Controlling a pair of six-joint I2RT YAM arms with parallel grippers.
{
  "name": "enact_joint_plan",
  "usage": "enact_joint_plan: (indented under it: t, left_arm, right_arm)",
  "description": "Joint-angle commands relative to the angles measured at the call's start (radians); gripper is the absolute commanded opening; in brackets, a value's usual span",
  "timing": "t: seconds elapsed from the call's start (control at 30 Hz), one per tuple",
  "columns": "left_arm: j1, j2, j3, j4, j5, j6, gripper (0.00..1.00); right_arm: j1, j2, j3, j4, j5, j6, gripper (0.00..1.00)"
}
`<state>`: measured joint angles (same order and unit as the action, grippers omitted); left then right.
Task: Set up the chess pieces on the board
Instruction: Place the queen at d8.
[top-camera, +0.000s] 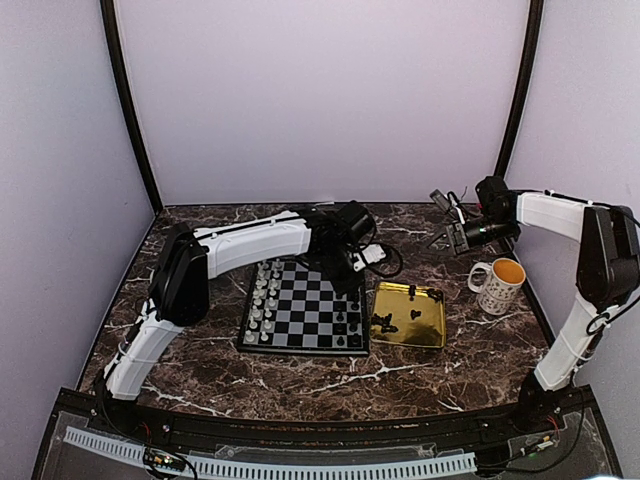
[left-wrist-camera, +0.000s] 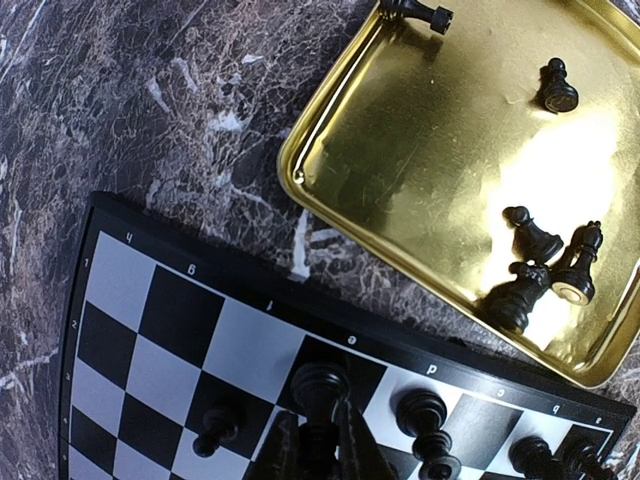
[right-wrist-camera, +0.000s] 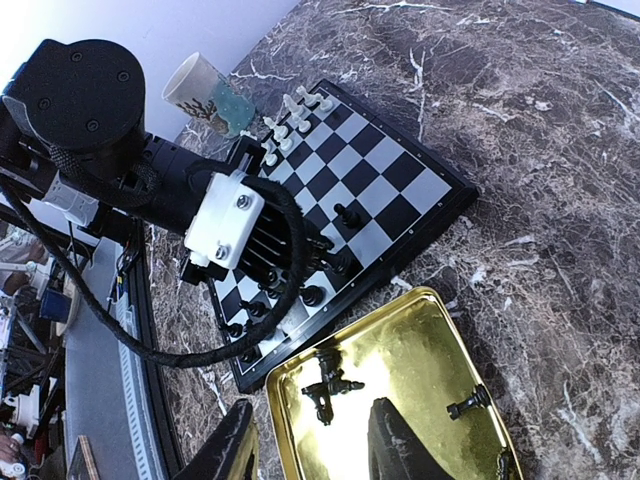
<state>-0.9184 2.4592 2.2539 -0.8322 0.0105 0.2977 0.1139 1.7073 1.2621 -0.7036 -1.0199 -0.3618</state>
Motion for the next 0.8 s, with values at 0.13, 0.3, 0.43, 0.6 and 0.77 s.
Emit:
enact_joint_plan:
  t: [0.13, 0.3, 0.43, 0.6, 0.77]
  left_arm:
    - [-0.004, -0.011, 0.032, -0.045, 0.001, 0.012, 0.12]
    - [-0.004, -0.007, 0.032, -0.051, -0.004, 0.013, 0.14]
    - [-0.004, -0.004, 0.030, -0.047, -0.001, 0.012, 0.16]
    - [-0.004, 0.001, 0.032, -0.042, 0.004, 0.013, 0.17]
    - [-0.004, 0.002, 0.032, -0.039, 0.005, 0.013, 0.21]
  right_arm:
    - [-0.005, 0.014, 0.028, -0.006, -0.022, -0.015, 0.37]
    - [-0.005, 0.018, 0.028, -0.007, -0.025, -0.015, 0.37]
    - [-0.005, 0.021, 0.029, -0.011, -0.025, -0.018, 0.37]
    - [-0.005, 0.025, 0.031, -0.015, -0.026, -0.021, 0.37]
    - [-0.005, 0.029, 0.032, -0.016, -0.026, -0.023, 0.37]
